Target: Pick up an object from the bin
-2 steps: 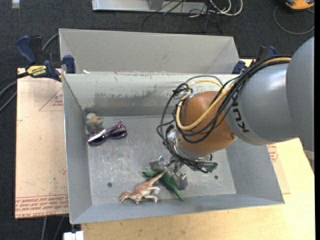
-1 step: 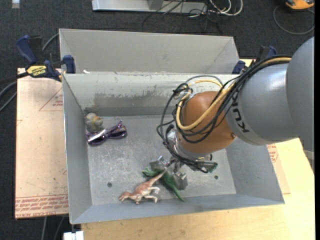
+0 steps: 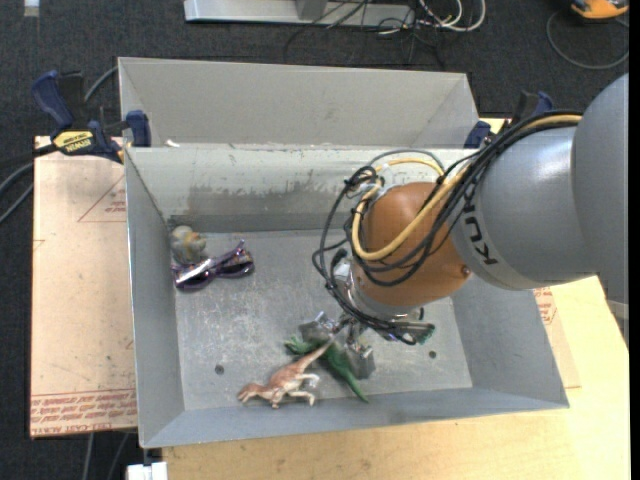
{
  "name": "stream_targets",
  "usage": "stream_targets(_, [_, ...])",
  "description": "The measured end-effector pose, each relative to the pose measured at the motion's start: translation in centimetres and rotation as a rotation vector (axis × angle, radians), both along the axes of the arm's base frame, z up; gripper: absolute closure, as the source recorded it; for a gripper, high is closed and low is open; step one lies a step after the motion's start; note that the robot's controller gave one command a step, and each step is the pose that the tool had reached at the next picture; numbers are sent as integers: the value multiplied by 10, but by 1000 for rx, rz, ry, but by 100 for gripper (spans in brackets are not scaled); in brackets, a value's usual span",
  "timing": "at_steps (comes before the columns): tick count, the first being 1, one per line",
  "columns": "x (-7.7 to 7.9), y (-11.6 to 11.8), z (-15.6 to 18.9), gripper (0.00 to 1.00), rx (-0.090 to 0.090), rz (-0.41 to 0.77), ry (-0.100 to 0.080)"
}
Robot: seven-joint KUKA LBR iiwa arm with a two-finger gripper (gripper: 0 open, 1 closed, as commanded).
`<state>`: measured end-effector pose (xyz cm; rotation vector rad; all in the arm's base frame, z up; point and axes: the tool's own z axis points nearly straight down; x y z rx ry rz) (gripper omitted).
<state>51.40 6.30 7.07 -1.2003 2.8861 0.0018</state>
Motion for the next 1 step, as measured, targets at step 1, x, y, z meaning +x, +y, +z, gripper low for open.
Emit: stream_targets(1, [1, 0, 0, 100, 0, 1, -1])
